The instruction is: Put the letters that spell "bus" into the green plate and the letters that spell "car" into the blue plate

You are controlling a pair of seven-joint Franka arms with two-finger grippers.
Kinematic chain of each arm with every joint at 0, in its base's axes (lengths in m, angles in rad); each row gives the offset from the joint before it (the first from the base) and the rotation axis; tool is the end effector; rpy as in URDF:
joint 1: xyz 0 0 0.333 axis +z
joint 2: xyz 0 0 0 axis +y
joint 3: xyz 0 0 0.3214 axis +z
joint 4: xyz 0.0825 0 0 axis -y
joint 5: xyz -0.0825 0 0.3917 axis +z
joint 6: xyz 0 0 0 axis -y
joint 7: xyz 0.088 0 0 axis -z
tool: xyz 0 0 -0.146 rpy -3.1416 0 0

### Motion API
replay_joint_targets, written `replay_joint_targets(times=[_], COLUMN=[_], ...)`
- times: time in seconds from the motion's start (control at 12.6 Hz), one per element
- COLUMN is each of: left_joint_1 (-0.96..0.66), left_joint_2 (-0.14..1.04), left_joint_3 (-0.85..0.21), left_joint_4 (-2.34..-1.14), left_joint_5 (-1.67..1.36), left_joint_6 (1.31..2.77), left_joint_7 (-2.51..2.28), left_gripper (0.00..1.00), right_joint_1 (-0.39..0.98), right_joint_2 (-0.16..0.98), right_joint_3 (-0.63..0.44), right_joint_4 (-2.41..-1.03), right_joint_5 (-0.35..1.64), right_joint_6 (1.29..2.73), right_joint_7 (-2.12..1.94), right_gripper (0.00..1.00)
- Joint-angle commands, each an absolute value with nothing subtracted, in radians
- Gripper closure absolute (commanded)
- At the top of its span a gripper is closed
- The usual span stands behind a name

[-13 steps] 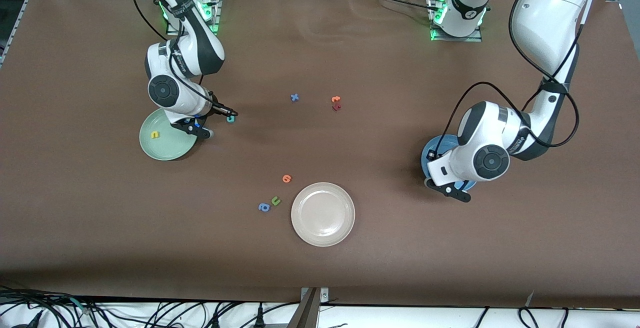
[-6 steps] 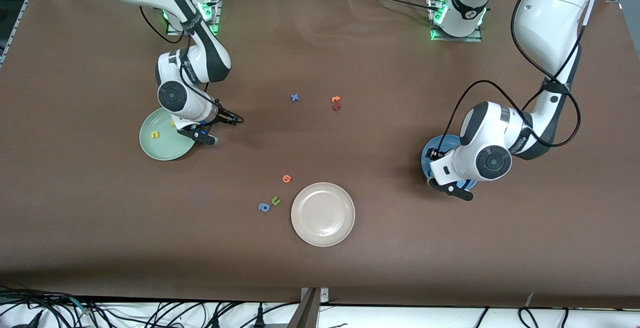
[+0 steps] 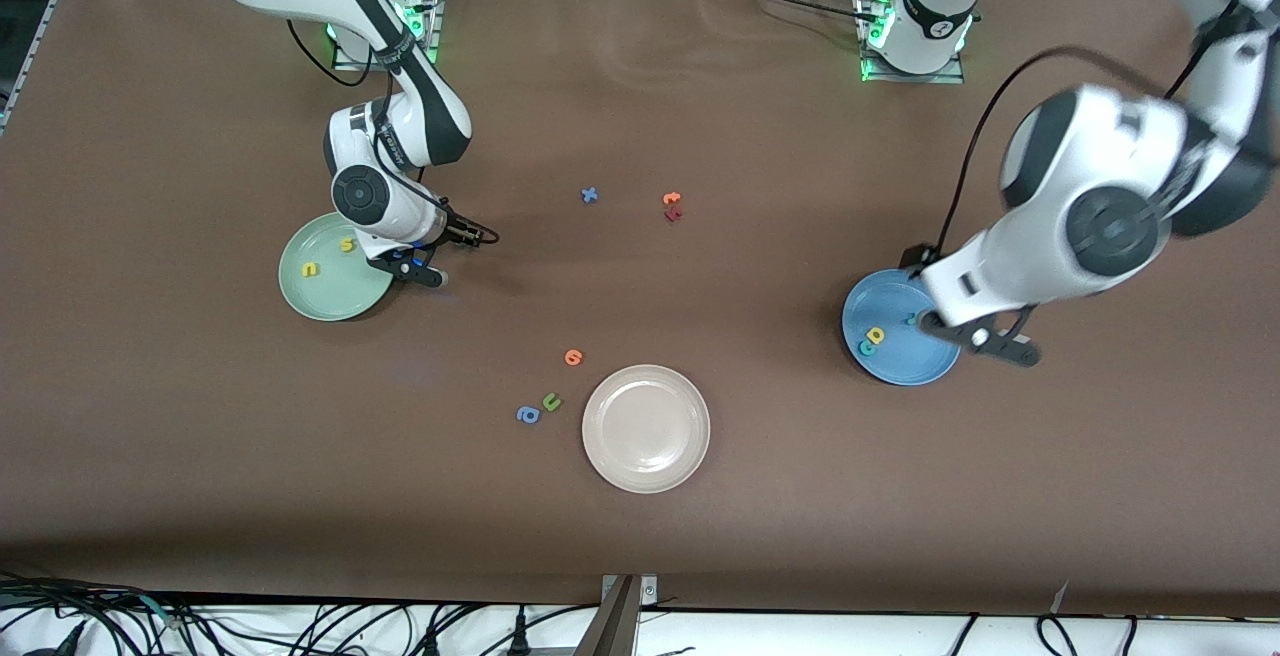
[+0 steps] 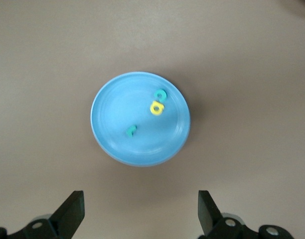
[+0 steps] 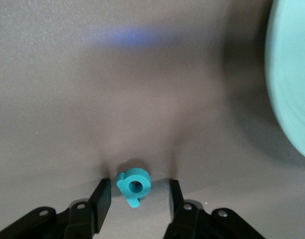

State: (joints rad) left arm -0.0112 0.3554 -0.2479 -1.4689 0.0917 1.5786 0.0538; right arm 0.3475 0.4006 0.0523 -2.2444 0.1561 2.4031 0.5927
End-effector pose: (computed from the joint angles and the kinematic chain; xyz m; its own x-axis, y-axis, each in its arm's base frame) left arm 0.6244 -0.1333 0.4297 0.9230 -0.3066 -0.2325 -0.3132 -0.9496 0.0090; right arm 0.4683 0.2057 0.1295 0.9141 -0.3140 -0.2564 -0.3094 -0.9491 0.0590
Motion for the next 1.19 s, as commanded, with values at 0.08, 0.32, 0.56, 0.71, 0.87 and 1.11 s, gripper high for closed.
replay_joint_targets(times=[0.08,0.32,0.56,0.71,0.87,1.11], left_joint_1=[-0.011,-0.141,-0.141,-0.133,-0.12,-0.054], left_joint_2=[0.212,0.115,0.039,0.005,0.005,0.003], left_joint_3=[-0.169,-0.023,-0.026,-0.026,-0.032,-0.098], left_joint_4=[-1.443,-1.466,-1.543,-1.557,-1.569,-1.569], left_joint_5=[0.002,0.005,0.0,-0.008,-0.008,-0.008], left_joint_6=[1.503,1.5,1.483,1.474,1.473,1.473], left_joint_7=[0.06,0.054,0.04,0.037,0.038,0.04], left_gripper=[0.0,0.0,0.0,0.0,0.0,0.0], right_joint_1=[0.357,0.357,0.354,0.354,0.354,0.35], right_joint_2=[0.4,0.37,0.287,0.265,0.273,0.316], right_joint_3=[0.052,0.048,-0.015,-0.064,-0.141,-0.184], right_joint_4=[-2.252,-2.244,-2.22,-2.22,-2.221,-2.224], right_joint_5=[0.153,0.153,0.152,0.152,0.152,0.152], right_joint_6=[2.418,2.387,2.233,2.183,2.164,2.19], right_joint_7=[0.594,0.586,0.551,0.479,0.346,0.249], right_gripper=[0.86,0.98,0.98,0.98,0.98,0.95])
